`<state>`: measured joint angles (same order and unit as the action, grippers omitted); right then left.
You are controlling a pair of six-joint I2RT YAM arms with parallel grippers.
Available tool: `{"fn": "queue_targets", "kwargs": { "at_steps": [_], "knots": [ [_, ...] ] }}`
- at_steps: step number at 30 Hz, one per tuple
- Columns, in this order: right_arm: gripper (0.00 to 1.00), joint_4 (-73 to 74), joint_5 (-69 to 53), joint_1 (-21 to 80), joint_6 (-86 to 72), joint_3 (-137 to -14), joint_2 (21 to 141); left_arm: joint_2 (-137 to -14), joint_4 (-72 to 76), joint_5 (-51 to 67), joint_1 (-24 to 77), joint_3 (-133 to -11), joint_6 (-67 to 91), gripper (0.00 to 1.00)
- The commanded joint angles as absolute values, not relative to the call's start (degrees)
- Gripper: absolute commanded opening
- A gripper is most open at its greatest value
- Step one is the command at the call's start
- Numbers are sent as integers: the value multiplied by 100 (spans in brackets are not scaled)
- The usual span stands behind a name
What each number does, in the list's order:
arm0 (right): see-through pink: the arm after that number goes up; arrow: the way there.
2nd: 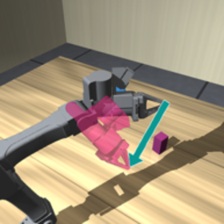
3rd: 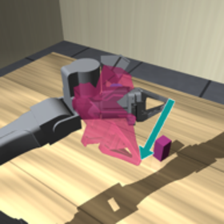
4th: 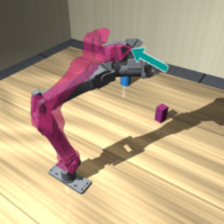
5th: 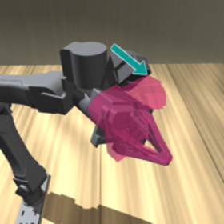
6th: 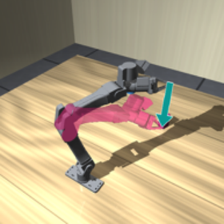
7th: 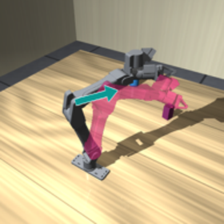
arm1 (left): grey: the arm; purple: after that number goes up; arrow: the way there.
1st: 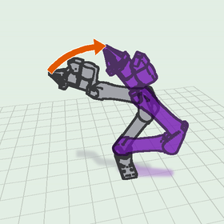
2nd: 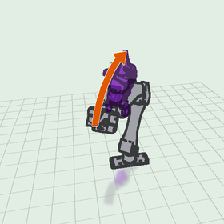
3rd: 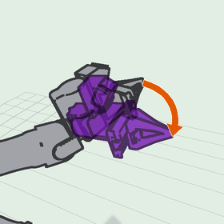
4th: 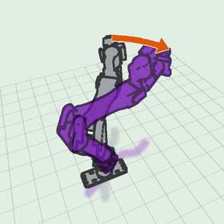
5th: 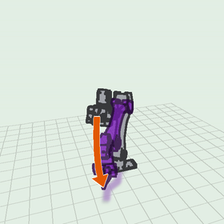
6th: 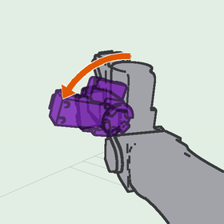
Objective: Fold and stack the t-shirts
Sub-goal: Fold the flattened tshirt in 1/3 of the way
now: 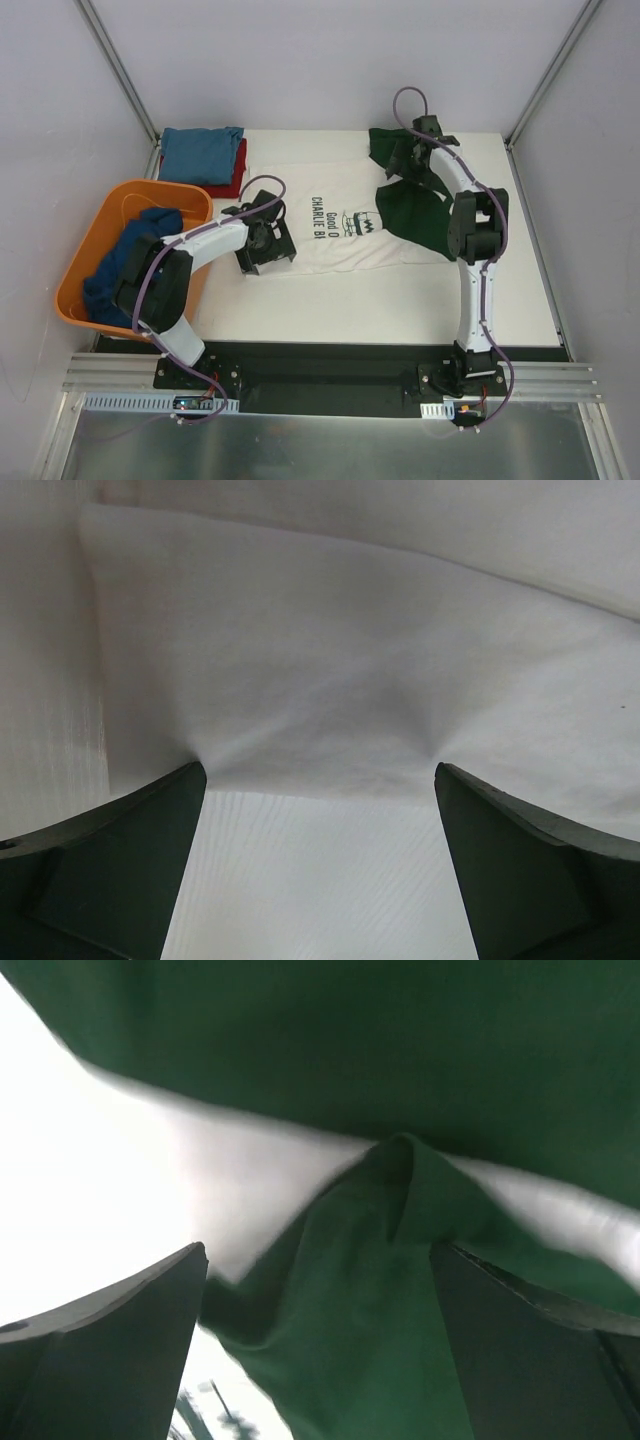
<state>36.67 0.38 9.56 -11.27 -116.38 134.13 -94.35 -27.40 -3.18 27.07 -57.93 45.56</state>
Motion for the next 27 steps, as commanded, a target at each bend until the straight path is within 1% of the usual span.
{"fn": "queue_targets", "kwargs": {
  "at_steps": [1, 4, 6, 9, 10, 11, 12, 14, 15, 16, 17, 19, 23, 27],
  "knots": [
    [98, 2769, 746, 800, -1257, -12646, 13544, -9282, -2751, -413, 2751, -5538, 4720, 99],
    [97, 2698, 651, 695, -1161, -12771, 13483, -9159, -2760, -501, 2751, -5379, 4755, 99],
    [97, 2768, 650, 677, -898, -12578, 13132, -9053, -2760, -492, 2760, -5326, 4764, 99],
    [97, 2865, 615, 677, -520, -11675, 12272, -8922, -2760, -457, 2760, -5379, 4729, 99],
    [97, 2865, 607, 685, -466, -10993, 12017, -8886, -2751, -457, 2760, -5396, 4711, 99],
    [97, 2891, 598, 686, -457, -10656, 11501, -8860, -2760, -457, 2760, -5483, 4702, 99],
    [97, 2900, 563, 686, -448, -10330, 11253, -8798, -2751, -474, 2768, -5545, 4685, 99],
    [97, 2935, 195, 677, -440, -9436, 10717, -8789, -2751, -518, 2777, -5764, 4641, 99],
    [97, 2996, 54, 677, -448, -9187, 10601, -8824, -2751, -536, 2786, -5870, 4667, 99],
    [97, 3023, -382, 685, -544, -8993, 10521, -8868, -2734, -527, 2795, -6106, 4676, 99],
    [97, 3058, -526, 694, -562, -8678, 10468, -8929, -2707, -545, 2812, -6239, 4676, 99],
    [97, 3111, -720, 755, -632, -8491, 10503, -9184, -2681, -589, 2874, -6650, 4597, 99],
    [97, 3506, -730, 826, -642, -8411, 10906, -9641, -2672, -387, 2900, -7075, 4588, 99],
    [97, 3718, -501, 835, -677, -8192, 10943, -10036, -2672, -334, 2918, -7075, 4658, 99]
  ]
}}
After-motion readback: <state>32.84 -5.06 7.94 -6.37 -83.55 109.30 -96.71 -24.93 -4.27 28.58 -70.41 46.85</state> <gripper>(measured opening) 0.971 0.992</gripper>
